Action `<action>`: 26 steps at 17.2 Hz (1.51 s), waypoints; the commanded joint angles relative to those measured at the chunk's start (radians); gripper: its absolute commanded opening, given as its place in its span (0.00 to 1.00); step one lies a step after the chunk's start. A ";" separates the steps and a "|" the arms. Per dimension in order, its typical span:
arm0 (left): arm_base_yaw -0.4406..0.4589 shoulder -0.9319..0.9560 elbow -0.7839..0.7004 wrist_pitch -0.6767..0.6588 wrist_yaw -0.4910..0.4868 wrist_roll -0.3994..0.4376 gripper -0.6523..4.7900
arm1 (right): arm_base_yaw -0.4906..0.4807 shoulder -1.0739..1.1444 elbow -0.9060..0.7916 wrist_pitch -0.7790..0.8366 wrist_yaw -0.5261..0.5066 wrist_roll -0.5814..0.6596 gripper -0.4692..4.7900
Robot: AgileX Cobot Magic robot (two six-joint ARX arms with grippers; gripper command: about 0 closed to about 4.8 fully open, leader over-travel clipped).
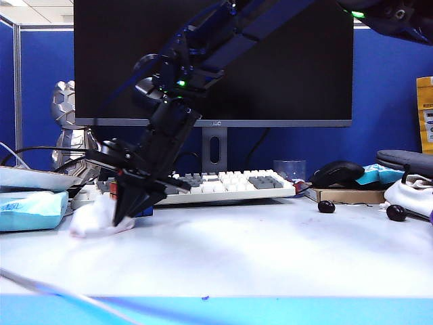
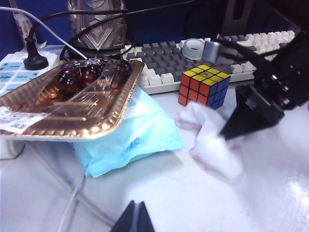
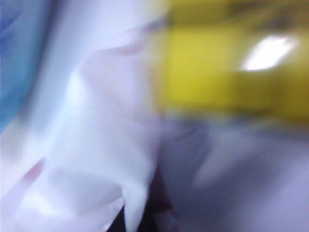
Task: Use the wet wipes on the table to wipe the cherry juice off the table, then put the wipes back on the table.
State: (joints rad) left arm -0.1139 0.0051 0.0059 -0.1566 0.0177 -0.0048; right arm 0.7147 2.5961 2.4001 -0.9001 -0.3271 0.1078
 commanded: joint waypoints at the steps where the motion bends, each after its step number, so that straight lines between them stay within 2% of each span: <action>1: 0.002 -0.003 -0.001 -0.010 0.005 -0.004 0.12 | -0.006 -0.002 0.001 -0.102 0.072 -0.010 0.08; 4: 0.002 -0.003 -0.001 -0.010 0.005 -0.004 0.12 | -0.056 -0.002 0.001 -0.225 0.205 -0.027 0.08; 11: 0.002 -0.003 -0.001 -0.010 0.005 -0.003 0.12 | -0.180 -0.004 0.001 -0.476 0.413 -0.056 0.08; 19: 0.002 -0.003 -0.001 -0.010 0.005 -0.003 0.12 | -0.254 -0.008 0.001 -0.478 0.608 -0.069 0.08; 26: 0.002 -0.003 -0.001 -0.010 0.005 -0.003 0.12 | -0.362 -0.008 0.001 -0.479 0.692 -0.134 0.08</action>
State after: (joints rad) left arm -0.1139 0.0048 0.0059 -0.1566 0.0177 -0.0048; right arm 0.3717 2.5664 2.4126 -1.3701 0.3645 -0.0170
